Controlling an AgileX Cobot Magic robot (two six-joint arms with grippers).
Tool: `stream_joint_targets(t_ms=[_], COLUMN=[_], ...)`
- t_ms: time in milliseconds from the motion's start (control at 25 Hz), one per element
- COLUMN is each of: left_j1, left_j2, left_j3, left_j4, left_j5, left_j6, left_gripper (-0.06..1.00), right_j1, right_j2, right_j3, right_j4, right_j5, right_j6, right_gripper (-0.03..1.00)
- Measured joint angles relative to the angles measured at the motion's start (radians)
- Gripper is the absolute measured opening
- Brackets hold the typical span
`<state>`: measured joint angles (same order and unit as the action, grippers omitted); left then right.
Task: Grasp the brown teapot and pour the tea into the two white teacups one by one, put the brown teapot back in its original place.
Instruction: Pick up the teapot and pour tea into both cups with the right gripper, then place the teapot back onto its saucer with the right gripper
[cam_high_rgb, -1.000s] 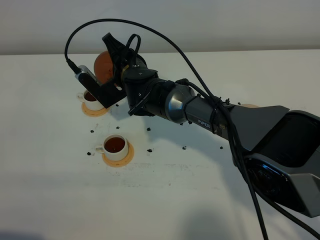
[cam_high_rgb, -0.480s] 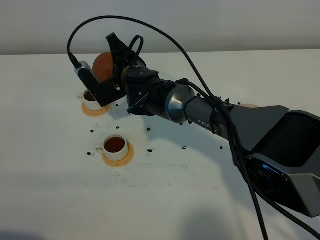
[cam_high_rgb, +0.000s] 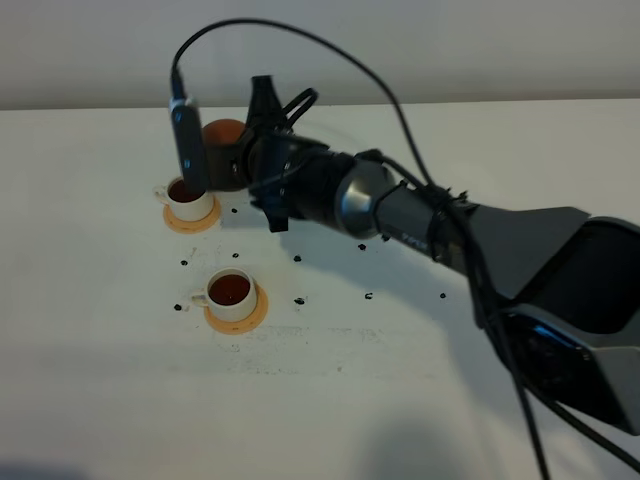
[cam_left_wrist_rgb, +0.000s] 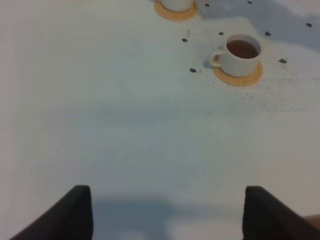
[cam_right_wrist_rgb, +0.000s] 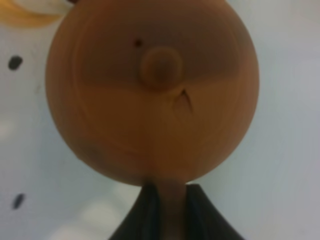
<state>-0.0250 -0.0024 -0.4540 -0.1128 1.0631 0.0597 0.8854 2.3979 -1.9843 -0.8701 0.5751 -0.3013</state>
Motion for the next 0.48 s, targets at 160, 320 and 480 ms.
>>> stream_joint_targets(t_ms=[160,320,480], left_j1=[0.0,0.0,0.0], left_j2=[0.0,0.0,0.0], left_j3=[0.0,0.0,0.0], left_j4=[0.0,0.0,0.0], left_j5=[0.0,0.0,0.0], left_j6=[0.0,0.0,0.0], left_gripper=[0.6,0.6,0.6], right_j1=[-0.037,-0.081,-0.112], right_j2=[-0.059,-0.081,-0.08], right_j3=[0.0,-0.002,-0.002], right_j4=[0.232,0.453,0.653], right_j5=[0.028,0.057,0.1], right_j6=[0.037,0.043,0.044], right_gripper=[0.1,0.1,0.1])
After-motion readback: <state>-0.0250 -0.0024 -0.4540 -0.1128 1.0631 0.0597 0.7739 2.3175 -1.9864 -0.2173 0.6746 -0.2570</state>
